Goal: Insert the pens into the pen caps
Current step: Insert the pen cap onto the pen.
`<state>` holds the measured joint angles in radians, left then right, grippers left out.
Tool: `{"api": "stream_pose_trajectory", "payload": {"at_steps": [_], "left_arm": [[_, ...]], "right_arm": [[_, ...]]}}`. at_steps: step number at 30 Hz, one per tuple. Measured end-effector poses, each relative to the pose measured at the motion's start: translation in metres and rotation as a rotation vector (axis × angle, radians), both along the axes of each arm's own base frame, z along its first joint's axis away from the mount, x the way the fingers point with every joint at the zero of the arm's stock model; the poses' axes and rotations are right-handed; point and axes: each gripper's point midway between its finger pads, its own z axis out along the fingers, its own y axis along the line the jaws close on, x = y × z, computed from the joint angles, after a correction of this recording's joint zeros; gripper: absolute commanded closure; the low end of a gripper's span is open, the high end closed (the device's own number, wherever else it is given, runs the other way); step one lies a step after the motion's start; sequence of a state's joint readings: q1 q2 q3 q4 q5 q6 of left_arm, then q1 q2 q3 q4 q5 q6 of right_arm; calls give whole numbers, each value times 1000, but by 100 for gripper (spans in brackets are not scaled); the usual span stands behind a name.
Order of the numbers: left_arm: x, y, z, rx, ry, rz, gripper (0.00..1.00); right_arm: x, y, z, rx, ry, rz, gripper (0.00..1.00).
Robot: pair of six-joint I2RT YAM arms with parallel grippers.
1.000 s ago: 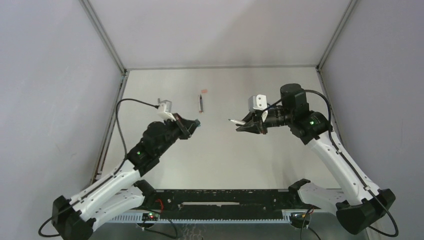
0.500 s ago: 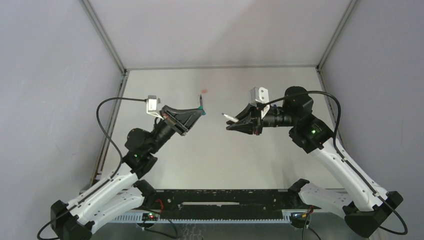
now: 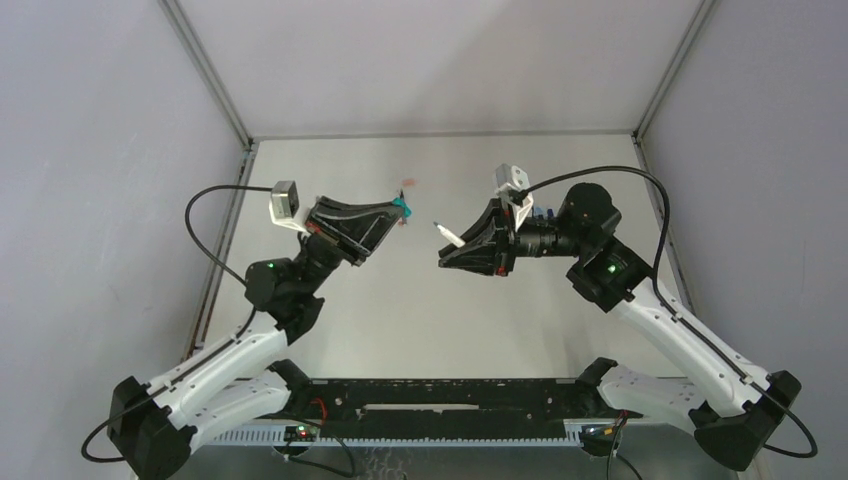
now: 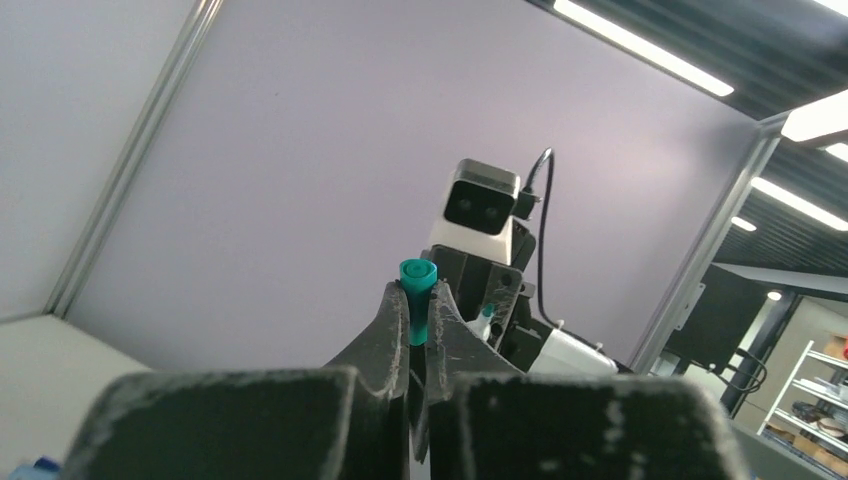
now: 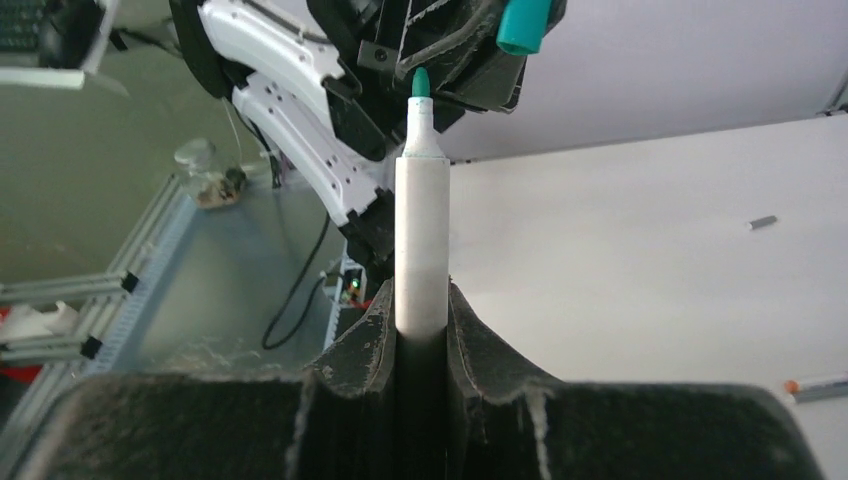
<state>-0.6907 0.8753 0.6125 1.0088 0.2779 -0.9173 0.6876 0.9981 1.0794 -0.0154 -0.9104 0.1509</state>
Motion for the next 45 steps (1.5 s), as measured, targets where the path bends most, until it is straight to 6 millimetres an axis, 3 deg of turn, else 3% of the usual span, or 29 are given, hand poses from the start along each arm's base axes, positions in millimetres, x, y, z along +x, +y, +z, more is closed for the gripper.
{"api": "stream_pose_trajectory", "payload": {"at_steps": [6, 18, 45], "left_arm": [[-2, -2, 18, -51, -39, -34, 100], [2, -8, 17, -83, -36, -69, 100], [2, -12, 16, -95, -24, -99, 100]], "right_arm": [[1, 10, 10, 39, 68, -25, 100], [12, 23, 7, 51, 165, -81, 100], [12, 29, 6, 53, 181, -87, 100]]}}
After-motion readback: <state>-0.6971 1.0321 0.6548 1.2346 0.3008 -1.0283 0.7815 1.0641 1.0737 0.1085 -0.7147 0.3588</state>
